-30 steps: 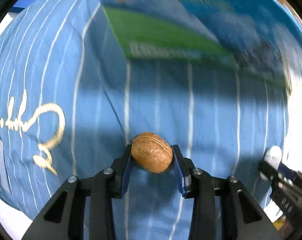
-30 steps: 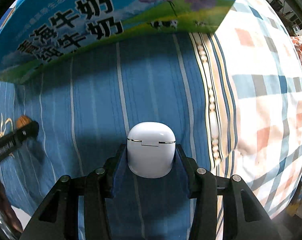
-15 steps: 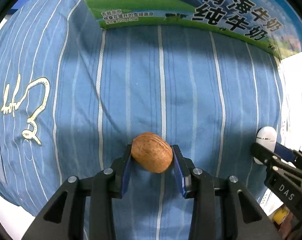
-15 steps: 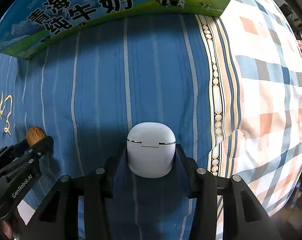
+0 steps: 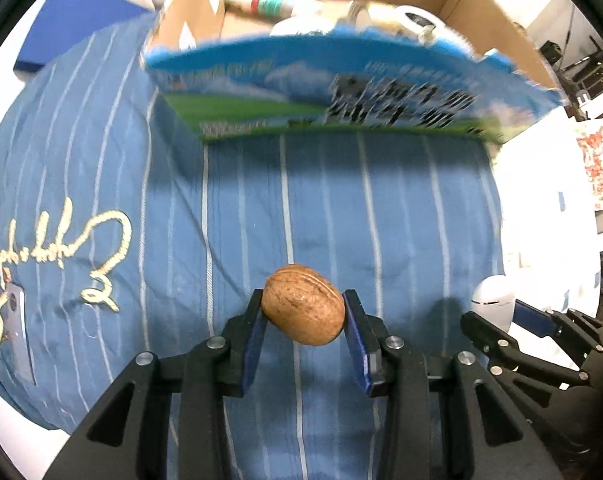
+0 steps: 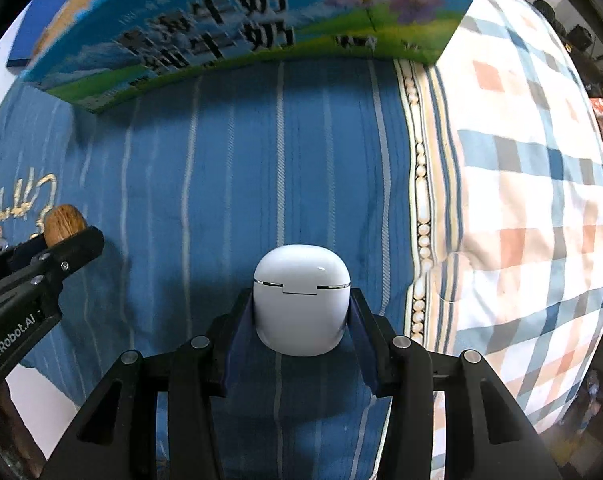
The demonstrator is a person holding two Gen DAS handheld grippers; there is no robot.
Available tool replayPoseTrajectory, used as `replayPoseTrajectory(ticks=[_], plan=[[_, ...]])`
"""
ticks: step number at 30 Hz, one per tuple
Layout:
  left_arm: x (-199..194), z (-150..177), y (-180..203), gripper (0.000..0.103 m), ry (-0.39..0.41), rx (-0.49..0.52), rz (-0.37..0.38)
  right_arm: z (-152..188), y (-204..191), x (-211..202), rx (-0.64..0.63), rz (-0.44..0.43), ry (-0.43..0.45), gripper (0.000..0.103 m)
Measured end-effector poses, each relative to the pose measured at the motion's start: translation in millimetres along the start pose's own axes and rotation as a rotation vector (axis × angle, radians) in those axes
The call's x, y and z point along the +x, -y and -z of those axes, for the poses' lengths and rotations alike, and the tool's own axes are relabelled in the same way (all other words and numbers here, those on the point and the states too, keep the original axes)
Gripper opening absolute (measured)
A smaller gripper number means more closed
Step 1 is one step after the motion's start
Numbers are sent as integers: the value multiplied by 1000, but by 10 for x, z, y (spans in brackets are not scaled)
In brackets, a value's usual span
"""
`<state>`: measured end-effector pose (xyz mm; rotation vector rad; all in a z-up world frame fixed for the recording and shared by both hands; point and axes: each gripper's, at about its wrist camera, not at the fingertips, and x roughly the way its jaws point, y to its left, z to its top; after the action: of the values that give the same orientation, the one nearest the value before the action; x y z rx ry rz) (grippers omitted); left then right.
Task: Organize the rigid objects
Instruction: 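Lift the walnut and earbud case over the box with both tools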
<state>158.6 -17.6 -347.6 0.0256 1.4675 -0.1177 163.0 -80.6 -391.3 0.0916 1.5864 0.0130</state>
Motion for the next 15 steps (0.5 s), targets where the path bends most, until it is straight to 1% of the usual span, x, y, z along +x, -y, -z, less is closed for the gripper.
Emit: replayPoseTrajectory(ticks=[2, 7, 9, 11, 12, 15], plan=[[-161, 29, 32, 34, 22, 11, 4, 12, 5, -162, -8, -12, 25, 49], [-582, -170, 21, 34, 70, 23, 46, 2, 14, -615, -16, -52, 98, 49], [-787, -169, -19, 34, 99, 28, 69, -23, 33, -831, -18, -69, 135, 49], [-1024, -245, -11, 34, 136, 37, 86, -43, 21, -1054, -15, -91, 171, 49], [-1085, -267, -19, 34, 152, 41, 91, -13, 2, -1165, -13, -100, 187, 49], [-1279, -454, -3, 34, 204, 49, 111, -124, 15, -1448, -3, -133, 233, 49]])
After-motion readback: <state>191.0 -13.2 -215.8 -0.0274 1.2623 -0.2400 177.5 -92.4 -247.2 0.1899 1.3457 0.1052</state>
